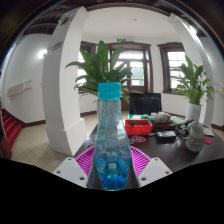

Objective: Pour water

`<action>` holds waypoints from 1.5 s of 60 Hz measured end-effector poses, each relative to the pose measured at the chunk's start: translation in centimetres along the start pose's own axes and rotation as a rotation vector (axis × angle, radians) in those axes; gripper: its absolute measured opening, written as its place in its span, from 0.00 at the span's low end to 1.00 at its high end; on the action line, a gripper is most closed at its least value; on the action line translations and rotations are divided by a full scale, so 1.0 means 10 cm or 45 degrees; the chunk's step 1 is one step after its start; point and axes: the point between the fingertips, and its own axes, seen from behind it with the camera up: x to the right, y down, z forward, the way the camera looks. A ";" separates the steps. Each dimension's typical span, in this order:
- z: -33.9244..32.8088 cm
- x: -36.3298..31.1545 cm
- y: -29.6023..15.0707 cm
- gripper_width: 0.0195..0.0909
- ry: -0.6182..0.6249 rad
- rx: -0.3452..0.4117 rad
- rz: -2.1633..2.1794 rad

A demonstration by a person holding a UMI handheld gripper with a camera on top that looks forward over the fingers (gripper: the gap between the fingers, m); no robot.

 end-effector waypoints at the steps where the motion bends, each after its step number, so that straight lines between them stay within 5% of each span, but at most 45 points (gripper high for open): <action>1: 0.01 -0.01 0.00 0.44 -0.006 0.006 -0.008; 8: -0.08 0.02 0.05 0.33 -0.018 0.039 0.004; 26: -0.04 0.09 -0.10 0.33 -0.064 0.008 0.225; 53: 0.21 1.50 -1.12 0.33 -0.242 0.350 1.733; 71: 0.41 2.38 -1.26 0.33 -0.351 0.514 2.465; 90: 0.43 2.68 -1.09 0.33 -0.335 0.470 2.687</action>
